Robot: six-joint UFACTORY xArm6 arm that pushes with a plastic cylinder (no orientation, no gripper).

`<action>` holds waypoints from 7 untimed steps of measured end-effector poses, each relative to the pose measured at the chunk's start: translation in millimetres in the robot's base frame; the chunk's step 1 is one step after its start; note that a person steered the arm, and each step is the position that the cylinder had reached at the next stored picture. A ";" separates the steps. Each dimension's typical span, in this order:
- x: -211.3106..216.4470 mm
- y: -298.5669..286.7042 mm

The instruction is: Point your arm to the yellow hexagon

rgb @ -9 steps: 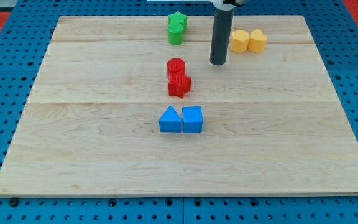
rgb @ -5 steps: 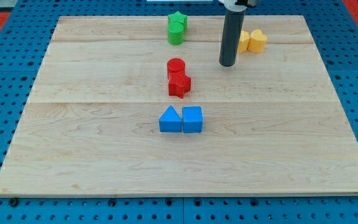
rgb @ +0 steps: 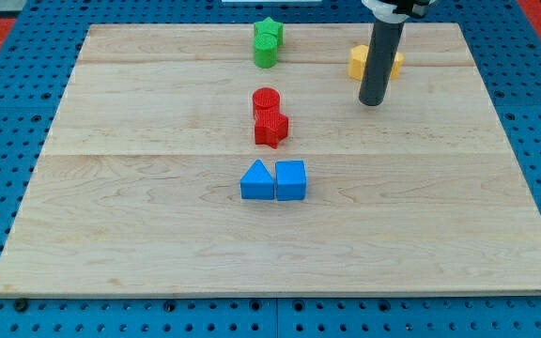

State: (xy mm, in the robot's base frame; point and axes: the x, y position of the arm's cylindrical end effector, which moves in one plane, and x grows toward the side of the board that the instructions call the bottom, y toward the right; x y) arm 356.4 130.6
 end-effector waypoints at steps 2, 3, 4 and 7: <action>18.4 10.4; 17.3 14.9; 7.1 28.8; -40.4 -9.1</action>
